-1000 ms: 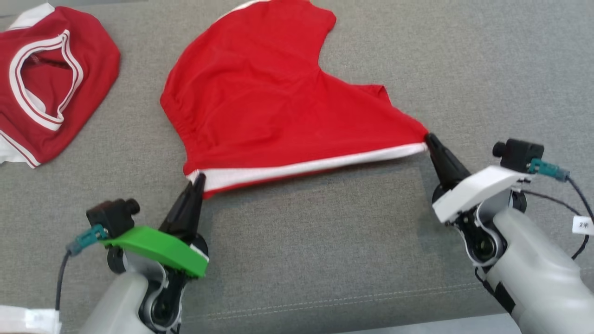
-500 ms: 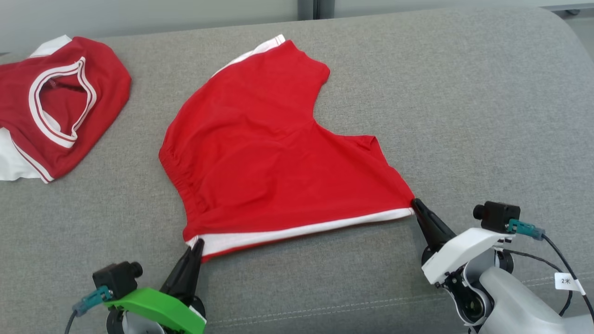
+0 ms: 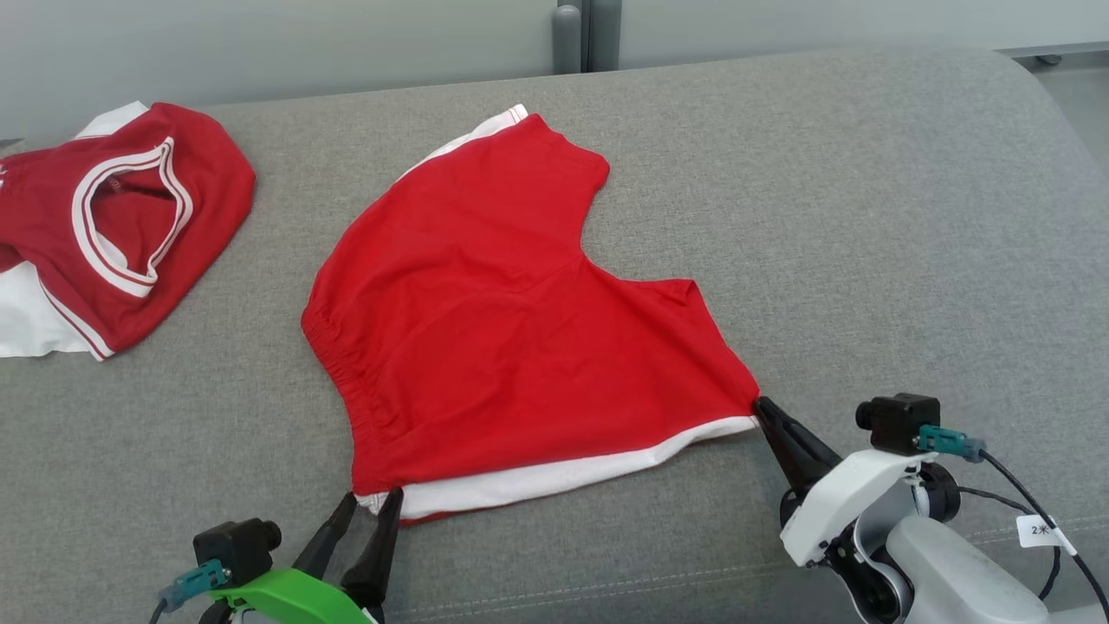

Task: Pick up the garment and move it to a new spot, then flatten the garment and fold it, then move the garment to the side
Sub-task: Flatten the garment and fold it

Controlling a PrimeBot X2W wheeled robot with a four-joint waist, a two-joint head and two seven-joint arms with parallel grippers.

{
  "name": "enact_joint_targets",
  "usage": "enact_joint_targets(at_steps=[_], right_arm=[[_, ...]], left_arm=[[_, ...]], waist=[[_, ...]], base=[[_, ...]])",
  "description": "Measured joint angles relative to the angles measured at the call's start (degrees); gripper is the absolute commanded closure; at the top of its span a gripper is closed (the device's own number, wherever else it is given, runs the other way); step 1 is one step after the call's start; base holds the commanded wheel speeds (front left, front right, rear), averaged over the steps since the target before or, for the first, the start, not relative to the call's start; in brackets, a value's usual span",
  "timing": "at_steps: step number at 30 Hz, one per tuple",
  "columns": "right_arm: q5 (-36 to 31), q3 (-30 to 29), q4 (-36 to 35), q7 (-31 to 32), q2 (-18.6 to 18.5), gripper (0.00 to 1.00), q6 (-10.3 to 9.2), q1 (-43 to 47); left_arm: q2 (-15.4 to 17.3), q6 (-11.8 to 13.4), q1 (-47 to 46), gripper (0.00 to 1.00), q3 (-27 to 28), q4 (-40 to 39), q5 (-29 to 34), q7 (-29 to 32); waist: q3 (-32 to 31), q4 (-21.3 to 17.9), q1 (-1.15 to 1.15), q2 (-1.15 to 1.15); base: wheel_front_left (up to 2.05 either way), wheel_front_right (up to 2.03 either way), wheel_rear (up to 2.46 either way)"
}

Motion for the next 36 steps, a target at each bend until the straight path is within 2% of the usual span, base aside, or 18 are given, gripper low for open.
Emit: enact_joint_targets(at_steps=[1, 2, 11, 14, 23, 30, 36], right_arm=[[-0.8, 0.3, 0.0, 0.0, 0.0, 0.13, 0.00, 0.2], [-1.4, 0.5, 0.0, 0.0, -0.1, 0.00, 0.00, 0.4], [-4.9, -1.6, -1.6, 0.0, -0.5, 0.00, -0.10, 2.7], [-6.2, -4.1, -3.4, 0.0, -1.0, 0.00, -1.23, 3.1], [-12.3, -12.1, -12.0, -0.1, -1.3, 0.00, -6.44, 3.1], [-17.8, -14.9, -17.9, -0.2, -1.3, 0.00, -9.12, 3.1], [-19.8, -15.5, -21.3, -0.2, -0.8, 0.00, -9.71, 3.2]], left_arm=[[0.1, 0.0, 0.0, 0.00, -0.1, 0.3, 0.3, 0.0], [0.1, 0.0, 0.1, 0.00, -0.2, 0.5, 0.6, 0.0], [0.7, 0.6, 1.2, 0.00, 2.2, 0.4, 3.1, 0.0], [0.7, 1.8, 1.3, 0.00, 5.1, -1.7, 4.4, 0.0], [-0.5, 6.8, 1.3, 0.00, 14.0, -9.5, 11.4, 0.0], [-1.8, 8.7, 1.4, 0.00, 15.1, -13.5, 16.4, -0.2], [-2.2, 9.8, 3.0, 0.00, 15.3, -15.0, 19.4, -0.2]], waist=[[-0.2, 0.0, 0.00, 0.00], [-0.3, 0.0, 0.00, 0.00], [-1.5, -0.6, 0.00, 0.00], [-2.0, -0.9, 0.00, 0.00], [-4.0, -1.6, 0.00, 0.00], [-4.8, -1.7, 0.00, 0.00], [-6.0, -1.6, 0.00, 0.00]], base=[[0.00, 0.00, 0.00], [0.00, 0.00, 0.00], [0.00, 0.00, 0.00], [0.00, 0.00, 0.00], [0.00, 0.00, 0.00], [0.00, 0.00, 0.00], [0.00, 0.00, 0.00]])
